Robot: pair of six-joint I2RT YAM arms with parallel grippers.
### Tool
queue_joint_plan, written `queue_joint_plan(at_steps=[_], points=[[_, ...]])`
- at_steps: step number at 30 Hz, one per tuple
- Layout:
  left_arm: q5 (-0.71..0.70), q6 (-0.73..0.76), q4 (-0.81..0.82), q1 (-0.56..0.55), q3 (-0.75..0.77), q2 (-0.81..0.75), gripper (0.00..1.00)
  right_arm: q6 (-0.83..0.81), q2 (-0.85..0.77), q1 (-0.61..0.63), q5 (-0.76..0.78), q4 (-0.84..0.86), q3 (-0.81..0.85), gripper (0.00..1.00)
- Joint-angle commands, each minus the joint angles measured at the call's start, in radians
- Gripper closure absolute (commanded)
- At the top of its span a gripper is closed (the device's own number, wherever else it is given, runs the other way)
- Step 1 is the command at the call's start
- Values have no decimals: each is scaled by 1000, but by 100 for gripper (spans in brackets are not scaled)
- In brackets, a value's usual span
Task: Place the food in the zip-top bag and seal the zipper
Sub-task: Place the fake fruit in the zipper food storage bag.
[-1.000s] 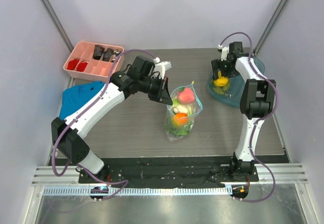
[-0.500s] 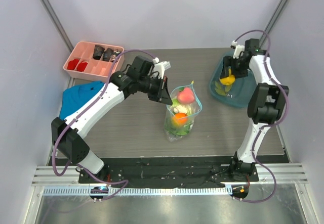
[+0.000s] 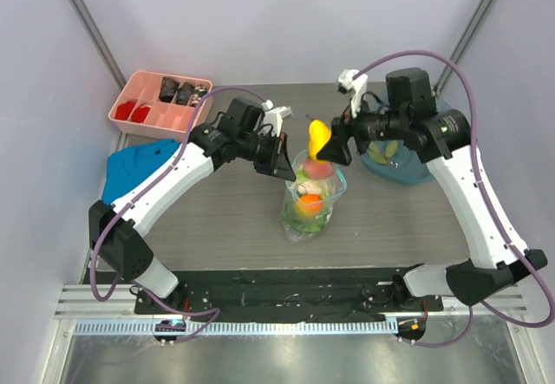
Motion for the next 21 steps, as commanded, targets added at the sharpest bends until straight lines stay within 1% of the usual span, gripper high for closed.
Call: queue_joint_plan(at_steps=[1, 3, 7, 11, 14, 16, 18, 19, 20, 21], points=[[37, -6, 31, 4, 17, -33, 100, -123, 9, 117, 86, -45, -38, 61], [39, -4, 30, 4, 19, -39, 100, -187, 18, 156, 99, -77, -52, 63], [40, -3, 27, 4, 20, -44, 100, -302, 6, 197, 157, -100, -130, 63], [48, -10, 36, 4, 20, -47, 100, -358, 10, 213, 227, -100, -205, 64], [48, -10, 36, 4, 25, -42, 100, -384, 26, 236, 244, -119, -208, 64], [49, -10, 31, 4, 31, -38, 100, -408, 36, 272, 269, -145, -202, 62], [49, -10, 31, 4, 34, -35, 100, -424, 41, 300, 316, -155, -187, 51], [51, -10, 30, 4, 38, -33, 100, -424, 50, 323, 326, -160, -174, 44], [51, -10, 30, 4, 40, -30, 100, -399, 55, 329, 333, -165, -139, 28], [52, -10, 28, 4, 42, -28, 100, -381, 63, 331, 333, -172, -116, 21]])
